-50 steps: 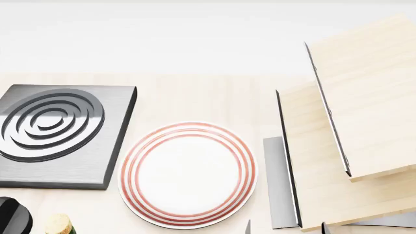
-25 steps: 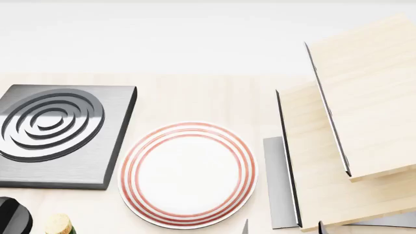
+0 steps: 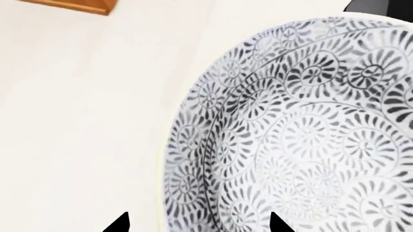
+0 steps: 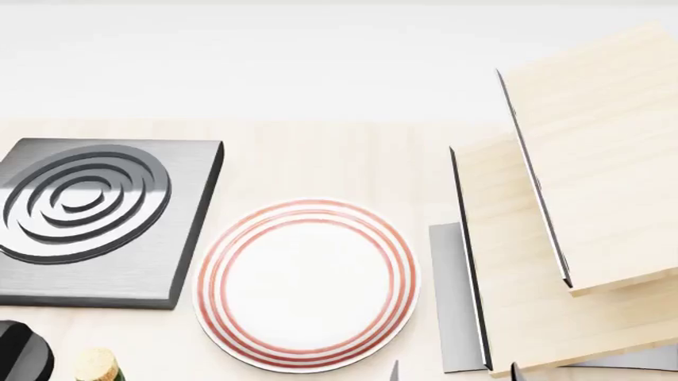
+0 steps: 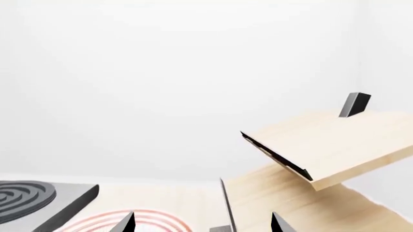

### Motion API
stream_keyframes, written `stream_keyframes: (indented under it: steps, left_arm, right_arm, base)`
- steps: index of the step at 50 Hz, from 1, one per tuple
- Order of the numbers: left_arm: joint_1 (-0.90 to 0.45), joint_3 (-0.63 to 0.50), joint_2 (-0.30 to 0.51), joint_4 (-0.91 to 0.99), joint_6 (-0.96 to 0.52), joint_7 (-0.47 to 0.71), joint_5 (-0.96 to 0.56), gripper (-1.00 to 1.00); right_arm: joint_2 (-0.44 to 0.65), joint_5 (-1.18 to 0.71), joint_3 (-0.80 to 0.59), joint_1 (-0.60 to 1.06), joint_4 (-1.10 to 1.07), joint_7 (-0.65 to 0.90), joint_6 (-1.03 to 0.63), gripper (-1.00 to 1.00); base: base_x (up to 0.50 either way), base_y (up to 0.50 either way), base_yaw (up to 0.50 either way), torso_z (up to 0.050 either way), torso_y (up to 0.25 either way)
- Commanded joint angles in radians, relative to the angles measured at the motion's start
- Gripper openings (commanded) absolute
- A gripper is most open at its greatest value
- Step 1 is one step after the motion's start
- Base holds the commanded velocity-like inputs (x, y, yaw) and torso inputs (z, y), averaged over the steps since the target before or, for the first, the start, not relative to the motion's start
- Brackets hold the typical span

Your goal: Pick up the akita bowl and put it on the plate.

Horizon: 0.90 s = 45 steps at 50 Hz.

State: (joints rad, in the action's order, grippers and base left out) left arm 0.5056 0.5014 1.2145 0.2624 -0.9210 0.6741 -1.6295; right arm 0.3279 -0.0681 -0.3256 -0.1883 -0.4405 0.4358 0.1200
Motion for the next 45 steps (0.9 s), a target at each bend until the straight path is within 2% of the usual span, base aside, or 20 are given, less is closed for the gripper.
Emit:
stream_keyframes:
  steps: [1,7,19,20,28,38,45]
  left_arm:
    - [-0.122,-0.183,0.006,-0.081,0.008,-0.037,0.073,1.00]
    - [-0.230,-0.303,-0.003,-0.138,0.002,-0.060,0.094,1.00]
    - [-0.268,-0.345,-0.020,-0.176,-0.005,-0.070,0.106,1.00]
    - [-0.278,-0.353,-0.024,-0.180,-0.004,-0.069,0.110,-1.00]
    - [-0.315,-0.386,-0.033,-0.190,-0.006,-0.063,0.135,-1.00]
    - [-0.251,-0.306,-0.017,-0.117,0.015,-0.032,0.123,-1.00]
    - [-0.095,-0.083,-0.010,-0.011,0.005,0.003,0.103,-1.00]
  right_arm:
    - [0.001,0.000,-0.006,0.004,0.008,0.002,0.002,1.00]
    - [0.003,0.000,-0.007,0.003,0.004,0.004,-0.001,1.00]
    - [0.007,-0.002,-0.009,0.004,0.002,0.008,-0.002,1.00]
    - [0.008,-0.002,-0.009,0.004,0.003,0.009,-0.001,1.00]
    - [0.008,-0.005,-0.012,0.005,0.012,0.010,0.005,1.00]
    - [0.009,-0.006,-0.015,0.008,0.018,0.014,0.004,1.00]
    - [0.009,-0.008,-0.016,0.009,0.022,0.016,0.006,1.00]
  base:
    - [0.00,0.00,0.00,0.000,0.000]
    - [0.00,0.00,0.00,-0.004,0.000]
    - [0.00,0.00,0.00,-0.001,0.000]
    - [0.00,0.00,0.00,0.000,0.000]
    - [0.00,0.00,0.00,-0.003,0.000]
    - [0.00,0.00,0.00,-0.002,0.000]
    - [0.00,0.00,0.00,-0.001,0.000]
